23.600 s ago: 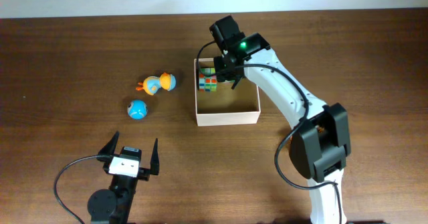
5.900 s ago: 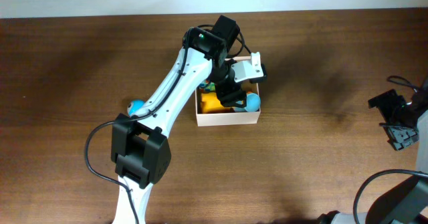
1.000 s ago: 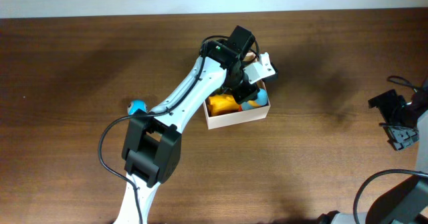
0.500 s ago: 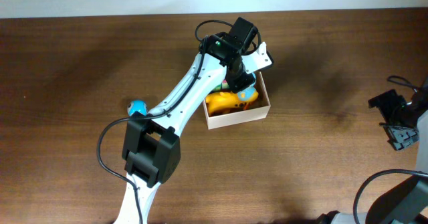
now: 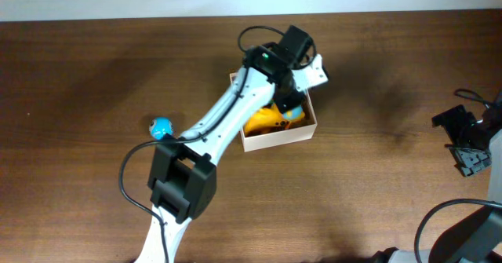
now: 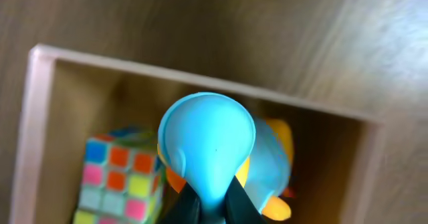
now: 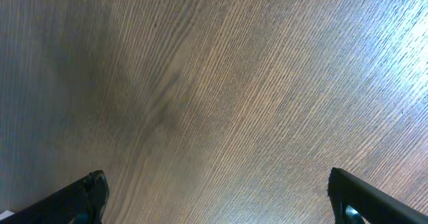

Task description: Pack container

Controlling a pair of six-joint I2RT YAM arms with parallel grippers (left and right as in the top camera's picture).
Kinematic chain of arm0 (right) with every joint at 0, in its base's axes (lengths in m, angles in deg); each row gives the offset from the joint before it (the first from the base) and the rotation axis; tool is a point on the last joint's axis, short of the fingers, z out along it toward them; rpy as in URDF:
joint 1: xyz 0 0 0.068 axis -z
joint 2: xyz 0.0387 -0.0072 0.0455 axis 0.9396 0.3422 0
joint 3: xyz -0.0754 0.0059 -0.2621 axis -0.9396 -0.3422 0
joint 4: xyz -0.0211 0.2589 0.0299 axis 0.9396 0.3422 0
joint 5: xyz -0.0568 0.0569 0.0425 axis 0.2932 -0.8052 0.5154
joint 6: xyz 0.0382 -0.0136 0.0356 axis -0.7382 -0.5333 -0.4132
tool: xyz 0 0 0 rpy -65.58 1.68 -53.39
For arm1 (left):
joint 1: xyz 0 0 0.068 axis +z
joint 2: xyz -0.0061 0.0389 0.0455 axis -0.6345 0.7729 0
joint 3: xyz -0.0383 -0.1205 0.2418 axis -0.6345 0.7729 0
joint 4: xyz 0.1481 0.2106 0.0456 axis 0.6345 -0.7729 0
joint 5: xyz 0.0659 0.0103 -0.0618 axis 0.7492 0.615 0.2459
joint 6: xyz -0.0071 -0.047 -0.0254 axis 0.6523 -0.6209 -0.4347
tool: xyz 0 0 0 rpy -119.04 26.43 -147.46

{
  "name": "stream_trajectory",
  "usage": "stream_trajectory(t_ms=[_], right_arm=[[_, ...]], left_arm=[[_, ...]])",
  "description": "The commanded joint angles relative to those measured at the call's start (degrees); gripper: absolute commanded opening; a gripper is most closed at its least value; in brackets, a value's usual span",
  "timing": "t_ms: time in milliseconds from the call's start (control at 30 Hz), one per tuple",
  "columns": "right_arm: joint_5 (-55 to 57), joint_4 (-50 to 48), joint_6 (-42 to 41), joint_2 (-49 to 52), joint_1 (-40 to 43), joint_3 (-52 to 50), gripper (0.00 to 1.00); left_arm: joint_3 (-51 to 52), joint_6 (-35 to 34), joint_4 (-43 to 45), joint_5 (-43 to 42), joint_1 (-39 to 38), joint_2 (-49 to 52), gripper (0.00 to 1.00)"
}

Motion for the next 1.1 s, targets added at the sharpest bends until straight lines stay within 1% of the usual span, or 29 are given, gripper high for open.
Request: stream_trajectory(t_ms=[0, 133, 500, 600, 867, 967, 1067], right_arm=[[-0.07, -0.04, 0.13, 0.09, -0.04, -0.15, 0.99], [-0.07, -0.04, 0.13, 0.09, -0.04, -0.15, 0.99], [-0.07, -0.04, 0.11, 0.09, -0.04, -0.15, 0.99], [-0.07, -0.04, 0.13, 0.09, -0.04, -0.15, 0.99], [-0.07, -0.04, 0.11, 0.09, -0.04, -0.15, 0.99], [-0.07, -0.04, 0.13, 0.09, -0.04, -0.15, 0.99], [-0.07, -0.04, 0.11, 0.09, -0.04, -0.15, 0.99]], left_arm=[[-1.16, 0.09, -0.09, 0.90, -2.45, 0.92, 0.09], [-1.16, 0.07, -0.20, 2.56, -3.13, 0.92, 0.09], [-1.16, 0.07, 0.94, 3.04, -1.95, 0.92, 0.09], [-1.73, 0.07, 1.64, 4.28, -1.70, 0.92, 0.06], [-7.04, 0.09, 2.54, 9.64, -1.62, 0.92, 0.06], [-7.72, 0.11, 3.61, 11.41, -1.62, 0.92, 0.06], [-7.69, 0.09, 2.84, 11.89, -1.62, 0.92, 0.06]])
